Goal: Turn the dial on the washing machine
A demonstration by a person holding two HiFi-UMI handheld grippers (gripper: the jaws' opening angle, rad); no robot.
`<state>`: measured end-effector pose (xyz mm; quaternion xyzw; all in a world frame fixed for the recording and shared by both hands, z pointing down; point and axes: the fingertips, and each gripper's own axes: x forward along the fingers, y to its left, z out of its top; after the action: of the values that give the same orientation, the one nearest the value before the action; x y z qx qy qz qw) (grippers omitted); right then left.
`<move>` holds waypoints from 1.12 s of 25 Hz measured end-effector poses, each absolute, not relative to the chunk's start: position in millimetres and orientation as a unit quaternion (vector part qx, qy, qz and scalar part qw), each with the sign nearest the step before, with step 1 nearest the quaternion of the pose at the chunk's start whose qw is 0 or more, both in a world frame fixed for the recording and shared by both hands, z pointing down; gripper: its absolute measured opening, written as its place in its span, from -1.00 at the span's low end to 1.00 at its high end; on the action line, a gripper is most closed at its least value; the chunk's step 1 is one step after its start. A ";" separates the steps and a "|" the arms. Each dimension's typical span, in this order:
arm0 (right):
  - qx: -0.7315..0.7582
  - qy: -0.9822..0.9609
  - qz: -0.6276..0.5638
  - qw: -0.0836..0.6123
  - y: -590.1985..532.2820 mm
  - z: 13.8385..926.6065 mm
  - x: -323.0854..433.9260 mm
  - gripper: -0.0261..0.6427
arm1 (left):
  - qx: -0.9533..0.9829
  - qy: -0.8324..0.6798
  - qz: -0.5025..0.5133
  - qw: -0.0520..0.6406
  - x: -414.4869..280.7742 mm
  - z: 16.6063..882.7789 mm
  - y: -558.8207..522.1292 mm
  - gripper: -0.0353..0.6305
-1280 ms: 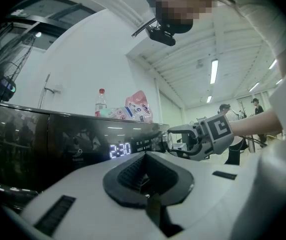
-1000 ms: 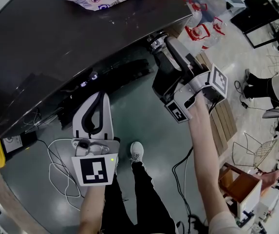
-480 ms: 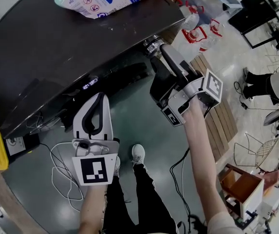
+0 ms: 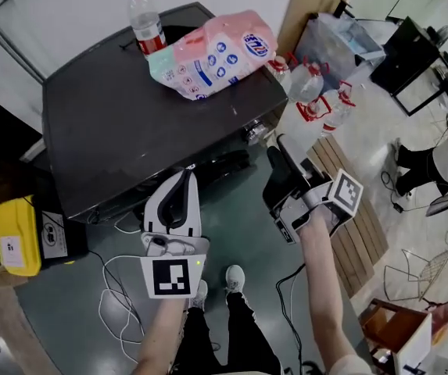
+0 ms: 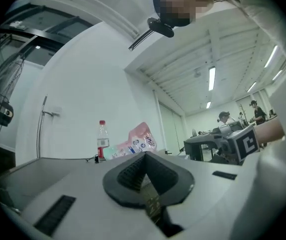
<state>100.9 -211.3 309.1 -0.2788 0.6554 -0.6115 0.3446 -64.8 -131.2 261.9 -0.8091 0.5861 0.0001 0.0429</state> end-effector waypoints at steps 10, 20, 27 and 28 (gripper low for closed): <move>-0.342 0.814 -0.352 0.310 -124.7 89.4 90.1 -0.46 | -0.796 0.598 0.029 0.092 -102.2 117.2 -77.2 -0.90; -0.527 0.828 -0.111 0.156 -26.3 23.2 77.3 -0.83 | -0.817 0.566 0.040 0.103 -104.9 56.5 -3.3 -0.89; -0.578 0.811 0.089 0.014 19.4 39.0 46.6 -0.89 | -0.816 0.566 0.018 0.114 -107.5 63.7 20.9 -0.90; -0.581 0.808 0.099 0.006 23.9 43.8 45.4 -0.89 | -0.815 0.566 0.014 0.120 -107.0 63.9 22.6 -0.89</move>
<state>45.4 23.9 43.8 -0.5815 0.8075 0.0989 0.0064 -107.0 22.6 63.9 -0.8153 0.5662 0.0139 0.1201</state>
